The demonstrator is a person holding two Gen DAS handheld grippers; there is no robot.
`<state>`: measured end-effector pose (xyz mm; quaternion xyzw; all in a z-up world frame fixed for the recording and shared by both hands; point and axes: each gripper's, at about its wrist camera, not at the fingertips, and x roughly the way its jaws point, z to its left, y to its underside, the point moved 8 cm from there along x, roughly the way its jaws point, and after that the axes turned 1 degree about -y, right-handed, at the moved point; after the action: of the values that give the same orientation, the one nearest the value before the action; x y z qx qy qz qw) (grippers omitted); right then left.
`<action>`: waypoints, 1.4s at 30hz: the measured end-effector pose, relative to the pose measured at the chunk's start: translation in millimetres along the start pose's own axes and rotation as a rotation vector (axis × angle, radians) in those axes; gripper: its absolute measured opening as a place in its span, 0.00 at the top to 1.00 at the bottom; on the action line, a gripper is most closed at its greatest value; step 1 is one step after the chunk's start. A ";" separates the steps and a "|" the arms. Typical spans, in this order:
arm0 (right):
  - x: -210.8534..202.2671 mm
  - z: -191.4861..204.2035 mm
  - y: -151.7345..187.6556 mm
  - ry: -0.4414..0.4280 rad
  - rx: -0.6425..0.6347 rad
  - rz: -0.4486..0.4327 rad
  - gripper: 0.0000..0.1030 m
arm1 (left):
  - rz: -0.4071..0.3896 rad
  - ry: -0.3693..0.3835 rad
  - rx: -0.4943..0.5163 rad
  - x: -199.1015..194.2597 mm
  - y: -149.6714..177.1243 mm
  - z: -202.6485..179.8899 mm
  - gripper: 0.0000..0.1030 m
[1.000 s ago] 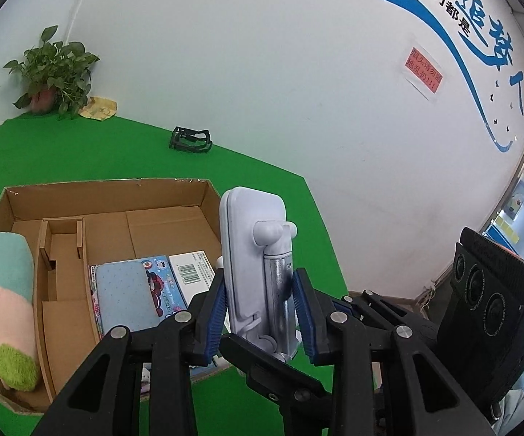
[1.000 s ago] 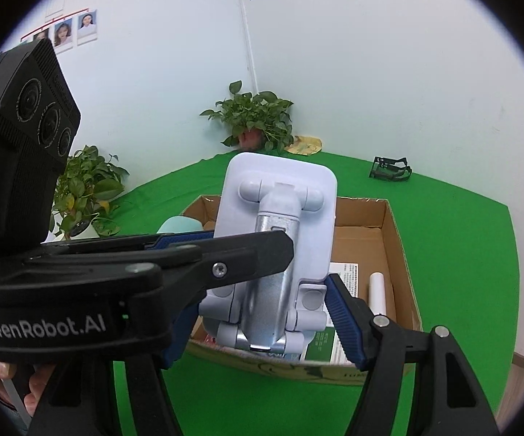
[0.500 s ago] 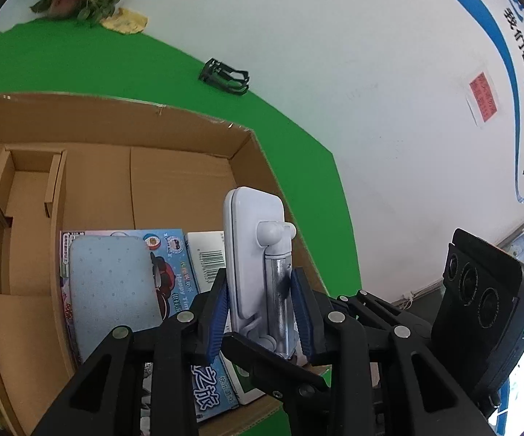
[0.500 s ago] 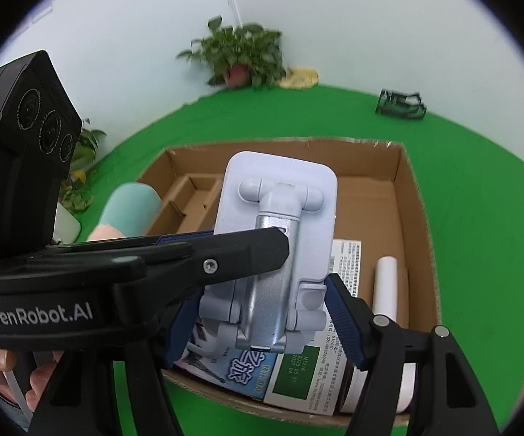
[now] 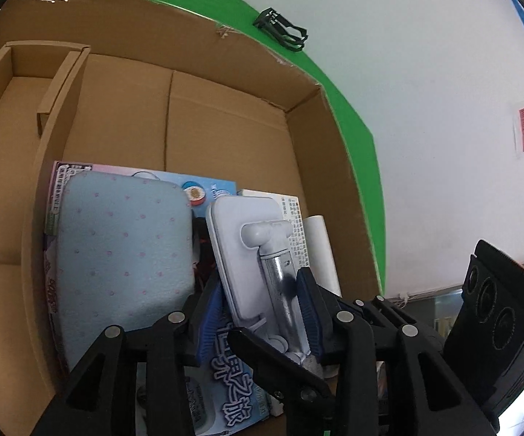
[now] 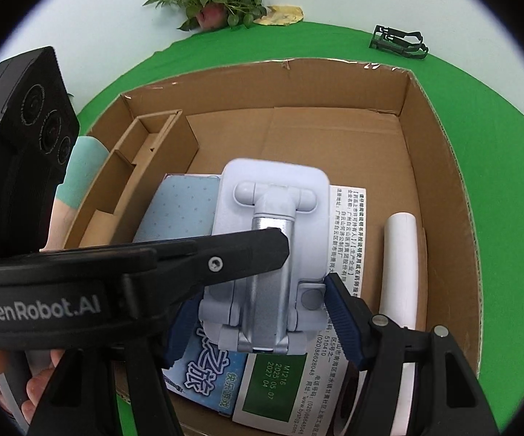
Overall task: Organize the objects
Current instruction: 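Lift the phone stand and lower it into the box beside the phone case, then open the left tool and withdraw it from the phone stand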
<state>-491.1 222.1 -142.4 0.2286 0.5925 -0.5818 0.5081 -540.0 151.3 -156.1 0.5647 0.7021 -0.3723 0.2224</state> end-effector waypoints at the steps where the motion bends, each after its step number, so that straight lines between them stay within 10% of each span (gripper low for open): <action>1: 3.3 1.3 0.0 -0.002 0.007 0.010 0.36 | -0.002 -0.006 0.009 -1.2 0.2 1.0 0.60; 7: -4.6 0.9 2.8 -0.013 0.054 -0.013 0.29 | -0.134 -0.130 0.073 -44.9 1.8 -3.1 0.41; 11: -40.7 0.0 6.7 0.067 0.011 -0.210 0.01 | -0.397 -0.324 0.216 -114.8 13.1 -16.9 0.19; 16: -71.8 16.1 37.1 0.222 -0.111 -0.425 0.01 | -0.697 -0.595 0.362 -176.0 60.1 -16.9 0.00; 24: -65.1 28.4 65.1 0.251 -0.105 -0.515 0.01 | -0.775 -0.771 0.319 -181.4 125.7 21.8 0.00; 42: -54.2 39.1 84.4 0.269 -0.090 -0.579 0.01 | -0.736 -0.775 0.245 -141.8 143.1 67.1 0.00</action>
<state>-384.6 221.9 -126.4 0.1029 0.7201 -0.6397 0.2482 -372.8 22.5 -132.9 0.1252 0.6714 -0.6855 0.2524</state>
